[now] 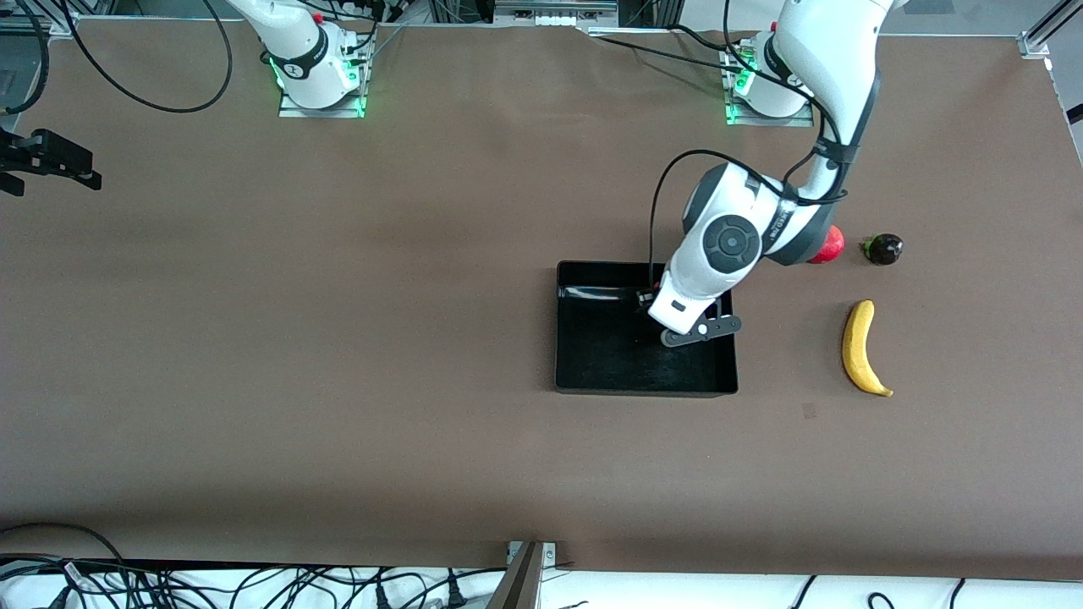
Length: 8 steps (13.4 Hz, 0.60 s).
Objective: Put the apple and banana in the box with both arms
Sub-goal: 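Lift the apple with the left gripper and carry it over the box, then lower the apple into the box and open the left gripper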
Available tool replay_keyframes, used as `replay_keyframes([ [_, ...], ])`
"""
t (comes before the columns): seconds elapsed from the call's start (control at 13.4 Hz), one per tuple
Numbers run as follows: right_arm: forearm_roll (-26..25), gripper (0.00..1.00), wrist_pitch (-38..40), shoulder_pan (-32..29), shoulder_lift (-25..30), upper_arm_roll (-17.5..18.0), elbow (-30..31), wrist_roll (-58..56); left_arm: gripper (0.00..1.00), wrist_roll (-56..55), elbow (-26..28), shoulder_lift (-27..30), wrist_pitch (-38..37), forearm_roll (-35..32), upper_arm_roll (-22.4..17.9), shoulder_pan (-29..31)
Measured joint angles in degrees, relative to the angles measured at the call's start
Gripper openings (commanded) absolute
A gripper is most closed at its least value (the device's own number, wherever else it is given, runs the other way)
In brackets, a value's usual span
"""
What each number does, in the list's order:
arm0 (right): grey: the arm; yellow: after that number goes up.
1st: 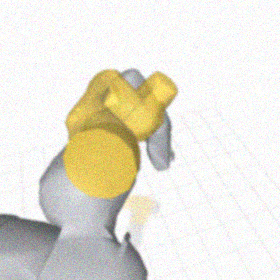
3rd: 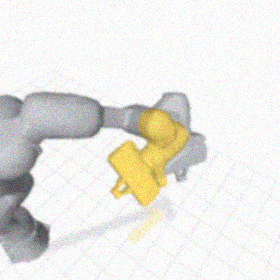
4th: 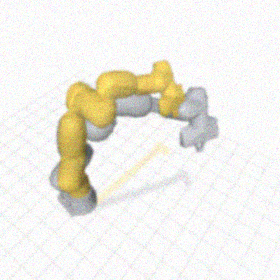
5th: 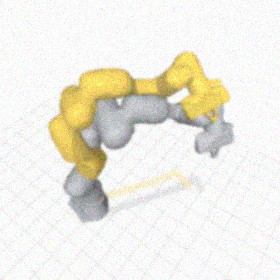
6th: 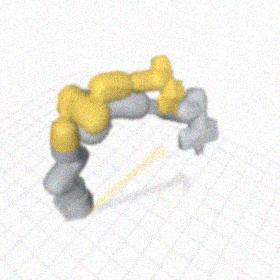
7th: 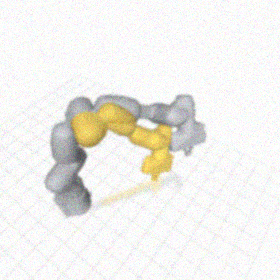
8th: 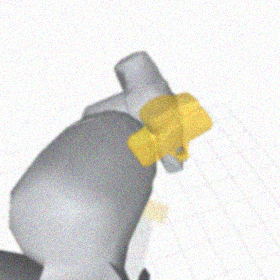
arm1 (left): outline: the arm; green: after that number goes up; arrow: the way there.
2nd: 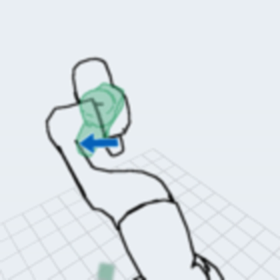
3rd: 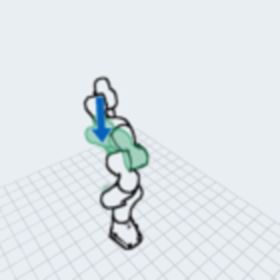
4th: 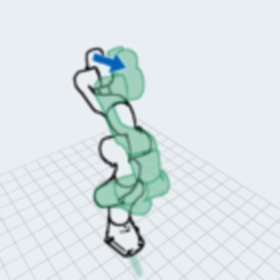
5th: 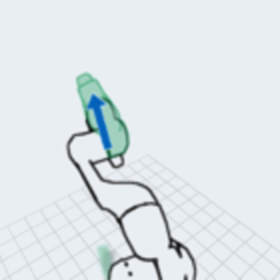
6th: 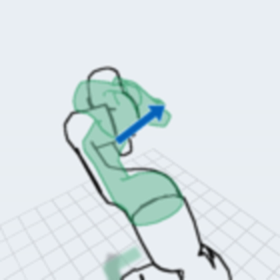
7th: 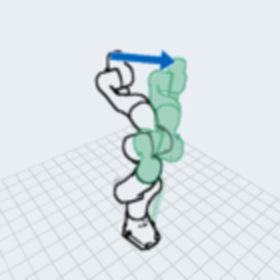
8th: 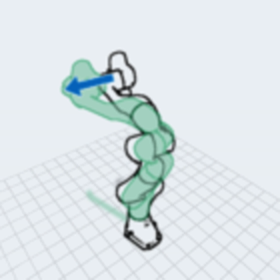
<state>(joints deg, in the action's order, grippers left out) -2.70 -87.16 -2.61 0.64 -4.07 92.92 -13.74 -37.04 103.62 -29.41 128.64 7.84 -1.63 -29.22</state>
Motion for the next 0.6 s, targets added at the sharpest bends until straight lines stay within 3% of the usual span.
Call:
replay_keyframes([
  [0.6,0.19,1.00,-2.02,0.00,0.00,0.29,-0.01,0.00,0.00,-3.39,0.04,-5.33,9.10,0.00,1.24,-4.45],
])
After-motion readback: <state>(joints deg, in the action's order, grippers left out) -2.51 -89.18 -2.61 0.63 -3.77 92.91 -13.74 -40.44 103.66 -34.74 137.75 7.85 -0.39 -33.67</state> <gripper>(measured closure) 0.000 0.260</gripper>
